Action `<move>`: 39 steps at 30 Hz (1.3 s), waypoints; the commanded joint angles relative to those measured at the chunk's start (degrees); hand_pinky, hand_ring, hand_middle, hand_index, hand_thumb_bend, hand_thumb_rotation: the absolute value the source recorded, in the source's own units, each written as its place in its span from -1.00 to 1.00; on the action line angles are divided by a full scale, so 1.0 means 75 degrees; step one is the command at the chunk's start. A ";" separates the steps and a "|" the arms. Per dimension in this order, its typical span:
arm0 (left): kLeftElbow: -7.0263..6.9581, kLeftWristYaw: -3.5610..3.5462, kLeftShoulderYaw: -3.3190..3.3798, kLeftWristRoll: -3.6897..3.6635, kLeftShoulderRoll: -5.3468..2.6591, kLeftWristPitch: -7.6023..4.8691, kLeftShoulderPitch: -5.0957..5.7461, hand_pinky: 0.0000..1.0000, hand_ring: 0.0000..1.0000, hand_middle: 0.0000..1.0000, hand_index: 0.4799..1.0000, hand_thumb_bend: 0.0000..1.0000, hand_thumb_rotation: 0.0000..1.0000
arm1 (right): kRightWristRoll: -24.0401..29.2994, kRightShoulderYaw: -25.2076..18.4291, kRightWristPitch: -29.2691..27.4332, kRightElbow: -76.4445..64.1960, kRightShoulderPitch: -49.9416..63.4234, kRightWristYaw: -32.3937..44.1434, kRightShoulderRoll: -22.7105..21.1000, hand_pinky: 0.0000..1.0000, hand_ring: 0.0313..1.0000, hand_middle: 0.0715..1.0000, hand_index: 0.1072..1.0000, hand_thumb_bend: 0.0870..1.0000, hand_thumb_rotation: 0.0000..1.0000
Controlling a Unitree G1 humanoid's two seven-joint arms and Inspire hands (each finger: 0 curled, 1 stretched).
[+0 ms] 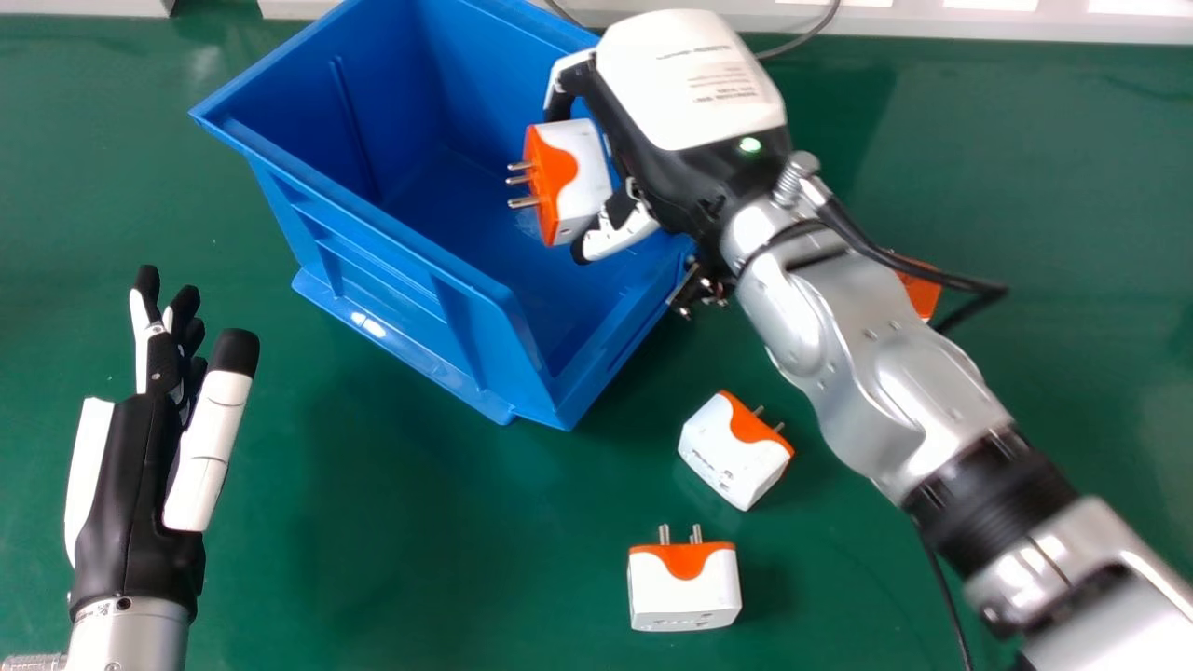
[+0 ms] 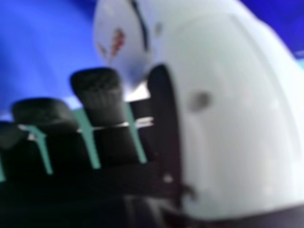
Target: Pick all objects and put in blue box
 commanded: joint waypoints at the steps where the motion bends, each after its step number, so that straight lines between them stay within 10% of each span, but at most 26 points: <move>1: -0.0198 -0.0029 0.0015 -0.0068 -0.0002 -0.0025 0.0065 1.00 1.00 1.00 1.00 0.67 0.88 | -0.0108 0.0109 -0.0051 0.0231 -0.0617 -0.0196 0.0139 -0.98 -0.94 -0.89 -0.18 -0.09 -0.77; 12: -0.0459 -0.0123 -0.0006 -0.0123 -0.0081 0.0118 0.0211 1.00 1.00 1.00 1.00 0.70 0.84 | 0.0081 0.0629 0.0003 0.2310 -0.1940 -0.0400 0.0997 -0.95 -0.92 -0.89 -0.16 -0.07 -0.77; 18: -0.0578 -0.0135 -0.0034 -0.0118 -0.0136 0.0229 0.0234 1.00 1.00 1.00 1.00 0.71 0.83 | 0.0322 0.0651 -0.0105 0.2465 -0.1780 -0.0360 0.1084 -0.62 -0.56 -0.50 -0.14 -0.06 -0.90; 20: -0.0609 -0.0137 -0.0038 -0.0119 -0.0151 0.0257 0.0240 1.00 1.00 1.00 1.00 0.70 0.83 | 0.0216 0.0783 -0.0031 0.2486 -0.1751 -0.0363 0.1060 0.04 0.27 0.34 0.32 0.21 -0.39; 24: -0.0582 -0.0155 -0.0030 -0.0132 -0.0177 0.0270 0.0210 1.00 1.00 1.00 1.00 0.70 0.82 | -0.0018 0.1056 0.0139 0.2404 -0.1722 -0.0294 0.0920 0.50 0.70 0.79 0.68 0.37 -0.01; 39: -0.0446 -0.0182 -0.0003 -0.0174 -0.0135 0.0253 0.0094 1.00 1.00 1.00 1.00 0.67 0.82 | -0.0120 0.1363 0.0645 0.1549 -0.1421 -0.0115 0.0606 0.97 1.00 1.00 1.00 0.31 0.29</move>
